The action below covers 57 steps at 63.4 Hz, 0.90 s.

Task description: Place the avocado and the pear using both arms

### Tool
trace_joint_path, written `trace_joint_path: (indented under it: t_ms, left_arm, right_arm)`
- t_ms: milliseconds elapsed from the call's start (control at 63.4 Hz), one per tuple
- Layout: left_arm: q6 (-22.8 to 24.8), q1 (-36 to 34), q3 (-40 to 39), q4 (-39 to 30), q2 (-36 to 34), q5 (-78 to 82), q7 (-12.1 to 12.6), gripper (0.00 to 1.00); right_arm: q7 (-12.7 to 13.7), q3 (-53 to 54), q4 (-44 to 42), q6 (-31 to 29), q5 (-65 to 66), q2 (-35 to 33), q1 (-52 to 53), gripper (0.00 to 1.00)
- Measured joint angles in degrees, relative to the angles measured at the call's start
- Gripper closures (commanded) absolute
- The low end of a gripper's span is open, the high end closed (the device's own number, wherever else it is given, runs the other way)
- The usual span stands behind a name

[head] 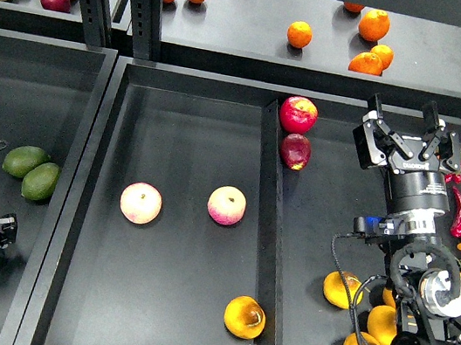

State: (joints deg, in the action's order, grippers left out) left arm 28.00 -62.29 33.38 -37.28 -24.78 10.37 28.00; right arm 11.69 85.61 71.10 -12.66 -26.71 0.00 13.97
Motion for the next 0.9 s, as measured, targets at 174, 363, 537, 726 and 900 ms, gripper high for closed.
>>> trace_joint_path:
  t_ms: [174,363,537,726,900]
  left_arm:
    - [0.0,-1.5,-3.5,0.0,-1.8,0.0,0.0,0.02]
    - [0.0,-2.0,-11.6,0.2,-5.1,-0.4,0.0,0.02]
    - [0.0,-0.4,-22.7,1.1,-7.8,-0.8,0.0,0.02]
    - [0.0,5.0,-38.1,1.1,-9.5,-1.5,0.0,0.02]
    - [0.0,10.3,-50.7,0.5,-9.5,-5.0,0.0,0.02]
  right_arm:
    - [0.2,-0.6,0.0,0.0,0.0,0.0,0.0,0.0]
    - [0.6,-2.0,-0.2,0.0,0.0,0.0,0.0,0.0]
    - [0.7,-2.7,-0.7,0.0,0.1,0.0,-0.6,0.0]
    - [0.9,-6.4,-1.2,0.1,0.4,0.0,-1.6,0.0]
    - [1.8,-9.7,-1.9,0.2,2.3,0.0,-2.5,0.0]
